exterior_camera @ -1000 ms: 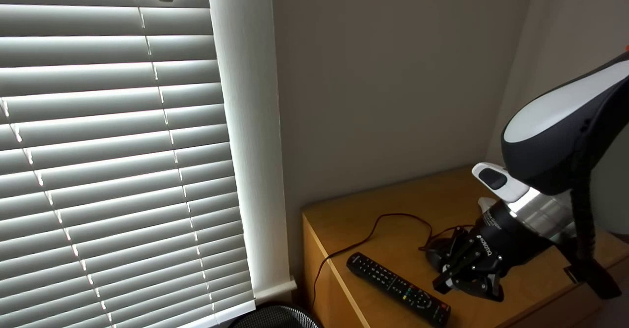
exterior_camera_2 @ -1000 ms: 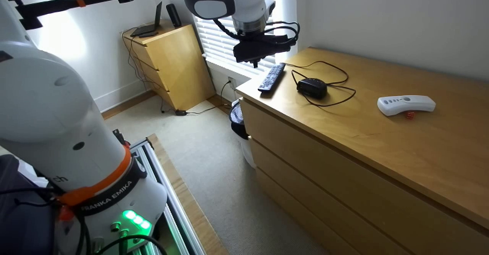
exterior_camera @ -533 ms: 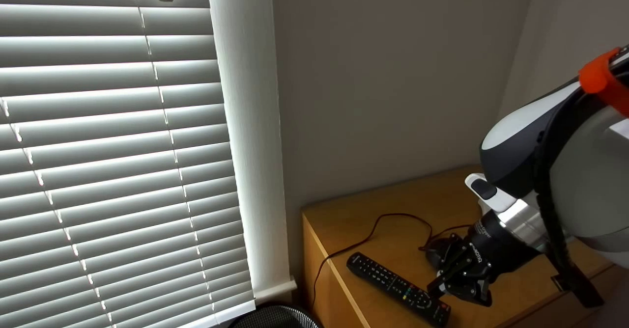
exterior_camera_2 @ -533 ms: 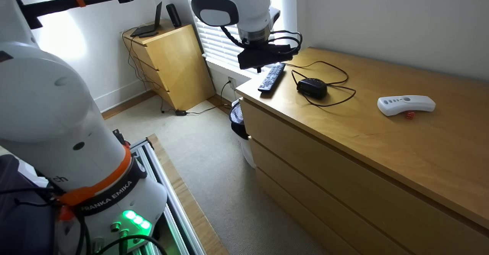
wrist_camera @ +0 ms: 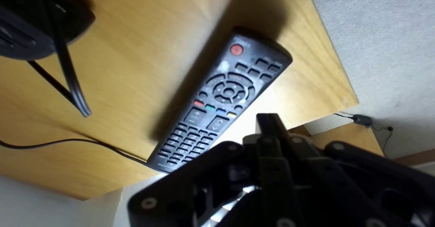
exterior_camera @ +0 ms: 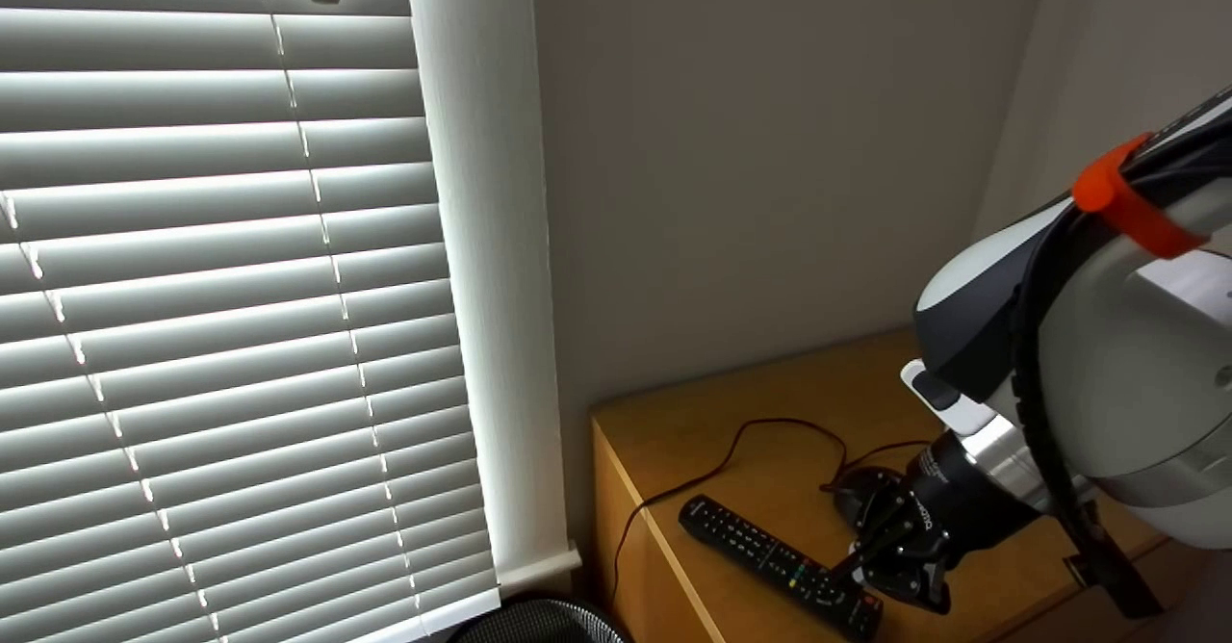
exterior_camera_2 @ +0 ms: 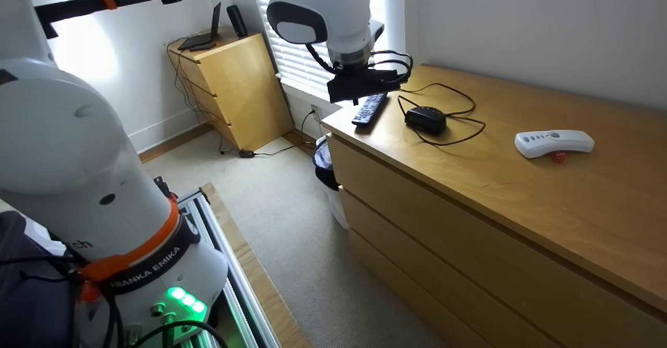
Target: Press the button in the middle of the arrows on the black remote
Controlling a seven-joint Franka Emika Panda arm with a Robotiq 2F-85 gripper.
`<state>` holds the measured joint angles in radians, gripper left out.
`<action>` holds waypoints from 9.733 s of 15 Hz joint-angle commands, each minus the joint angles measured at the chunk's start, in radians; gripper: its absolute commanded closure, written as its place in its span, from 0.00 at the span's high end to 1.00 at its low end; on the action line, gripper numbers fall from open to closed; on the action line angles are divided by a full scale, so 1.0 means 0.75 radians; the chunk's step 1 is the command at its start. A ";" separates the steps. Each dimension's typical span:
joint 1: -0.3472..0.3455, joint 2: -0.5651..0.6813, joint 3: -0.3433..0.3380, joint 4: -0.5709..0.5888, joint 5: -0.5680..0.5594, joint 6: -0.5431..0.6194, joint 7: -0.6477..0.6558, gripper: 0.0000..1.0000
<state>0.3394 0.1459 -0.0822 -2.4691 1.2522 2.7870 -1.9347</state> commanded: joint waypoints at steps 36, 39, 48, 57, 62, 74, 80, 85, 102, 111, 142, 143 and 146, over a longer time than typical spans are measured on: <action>-0.031 0.172 0.009 0.148 0.046 0.004 -0.004 0.00; -0.032 0.186 0.009 0.159 0.042 0.002 0.006 0.00; -0.031 0.213 0.007 0.180 0.031 0.005 0.020 0.00; -0.022 0.201 0.001 0.174 -0.004 0.007 0.057 0.00; -0.016 0.195 -0.003 0.164 -0.034 0.009 0.090 0.00; -0.009 0.173 -0.010 0.151 -0.111 0.015 0.175 0.00; -0.011 0.169 -0.014 0.147 -0.158 0.004 0.227 0.00; -0.013 0.173 -0.010 0.151 -0.166 0.002 0.245 0.00; -0.004 0.190 -0.011 0.147 -0.191 0.007 0.283 0.00; -0.018 0.257 -0.012 0.165 -0.178 -0.005 0.279 0.00; -0.337 -0.353 0.058 -0.017 -1.231 -0.353 1.411 0.71; -0.350 -0.402 0.054 -0.019 -1.235 -0.390 1.421 0.78; -0.377 -0.523 0.032 -0.018 -1.273 -0.518 1.487 0.99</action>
<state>0.0858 -0.1314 -0.0580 -2.4391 0.3495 2.4827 -0.8922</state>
